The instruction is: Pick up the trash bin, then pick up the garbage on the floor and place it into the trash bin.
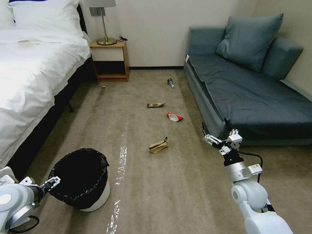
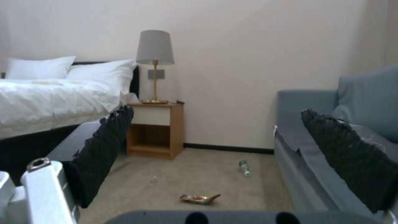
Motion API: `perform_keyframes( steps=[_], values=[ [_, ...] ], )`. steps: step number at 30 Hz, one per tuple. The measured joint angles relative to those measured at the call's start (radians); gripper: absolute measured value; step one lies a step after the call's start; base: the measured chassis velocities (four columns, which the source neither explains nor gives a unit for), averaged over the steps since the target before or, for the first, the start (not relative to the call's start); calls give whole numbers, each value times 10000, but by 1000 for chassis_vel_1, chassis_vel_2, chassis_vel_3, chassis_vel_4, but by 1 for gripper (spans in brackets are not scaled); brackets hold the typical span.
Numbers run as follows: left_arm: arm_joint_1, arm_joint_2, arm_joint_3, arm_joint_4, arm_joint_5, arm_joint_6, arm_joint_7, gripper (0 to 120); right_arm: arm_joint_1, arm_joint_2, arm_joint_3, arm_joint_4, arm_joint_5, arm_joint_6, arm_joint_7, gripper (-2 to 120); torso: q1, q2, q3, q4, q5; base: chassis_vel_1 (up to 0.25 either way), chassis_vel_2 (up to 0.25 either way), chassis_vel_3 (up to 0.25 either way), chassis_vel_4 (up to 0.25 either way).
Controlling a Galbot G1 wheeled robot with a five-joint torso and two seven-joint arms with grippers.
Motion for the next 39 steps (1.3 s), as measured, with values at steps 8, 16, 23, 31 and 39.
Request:
perform_keyframes(
  steps=[8, 16, 23, 31, 39],
  values=[
    [-574, -176, 491, 811, 259, -43, 262, 100, -69, 163, -57, -40, -118, 63, -12, 100, 0, 0, 0, 0, 0, 0, 0, 0, 0],
    [-785, -180, 699, 964, 250, -116, 108, 86, -76, 302, -151, -181, -251, 145, -12, 100, 0, 0, 0, -1, 0, 0, 0, 0, 0],
    [-458, -125, 535, 770, 223, 2, 79, 61, 22, 245, -151, -205, -202, 152, -5, 100, 0, 0, 0, 1, 1, 0, 0, 0, 0],
    [-315, -155, 400, 768, 206, 52, 111, 33, 20, 213, -167, -128, -190, 150, 8, 100, 0, 0, 0, 0, 1, 0, 0, 0, 0],
    [-296, -193, 408, 804, 173, 124, 246, 3, -187, 156, -133, -9, -213, 196, 10, 100, 0, 0, 0, -1, 1, 0, 0, 0, 0]
  ],
)
